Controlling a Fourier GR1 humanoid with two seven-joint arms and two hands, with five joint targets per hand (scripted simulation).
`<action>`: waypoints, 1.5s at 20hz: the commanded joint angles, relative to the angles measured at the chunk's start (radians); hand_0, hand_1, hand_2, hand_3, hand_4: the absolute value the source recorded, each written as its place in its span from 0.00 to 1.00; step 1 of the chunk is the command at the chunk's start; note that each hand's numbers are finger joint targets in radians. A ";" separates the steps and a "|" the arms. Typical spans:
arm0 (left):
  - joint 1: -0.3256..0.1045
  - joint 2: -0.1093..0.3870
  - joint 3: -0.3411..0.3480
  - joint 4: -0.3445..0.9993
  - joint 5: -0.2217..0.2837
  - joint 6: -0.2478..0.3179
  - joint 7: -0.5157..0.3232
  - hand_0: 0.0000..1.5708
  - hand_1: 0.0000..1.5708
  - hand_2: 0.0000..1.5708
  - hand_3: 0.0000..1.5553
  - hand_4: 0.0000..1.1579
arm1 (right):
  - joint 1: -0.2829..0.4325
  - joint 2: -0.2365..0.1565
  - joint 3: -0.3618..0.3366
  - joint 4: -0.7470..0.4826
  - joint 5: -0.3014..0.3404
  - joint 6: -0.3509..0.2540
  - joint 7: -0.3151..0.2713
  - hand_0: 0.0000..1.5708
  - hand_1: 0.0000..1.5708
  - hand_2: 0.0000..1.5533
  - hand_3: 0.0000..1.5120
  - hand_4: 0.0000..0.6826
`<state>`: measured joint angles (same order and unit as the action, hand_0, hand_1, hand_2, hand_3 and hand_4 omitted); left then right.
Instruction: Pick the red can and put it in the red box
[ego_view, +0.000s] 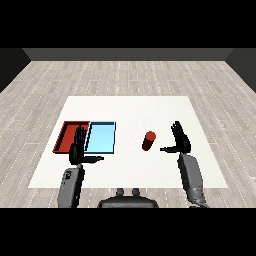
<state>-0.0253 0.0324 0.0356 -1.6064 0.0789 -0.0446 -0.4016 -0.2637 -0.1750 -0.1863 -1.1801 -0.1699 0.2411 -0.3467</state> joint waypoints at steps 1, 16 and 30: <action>0.069 0.027 0.020 -0.016 0.043 -0.063 -0.036 0.00 0.00 0.00 0.00 0.00 | -0.009 0.027 0.015 0.067 0.010 -0.002 -0.038 0.00 0.00 0.00 0.00 0.00; 0.035 -0.001 0.013 -0.030 0.022 -0.008 0.004 0.00 0.00 0.00 0.00 0.00 | -0.122 0.089 0.038 0.247 -0.011 -0.016 -0.049 0.00 0.00 0.00 0.00 0.00; 0.017 -0.010 0.009 0.004 0.000 0.011 -0.024 0.00 0.00 0.00 0.00 0.00 | -0.205 0.096 0.035 0.516 0.019 0.004 -0.214 0.00 0.00 0.00 0.00 0.00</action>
<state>-0.0072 0.0338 0.0519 -1.5977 0.0896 -0.0530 -0.4260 -0.4544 -0.0810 -0.1501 -0.7319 -0.1604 0.2462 -0.5098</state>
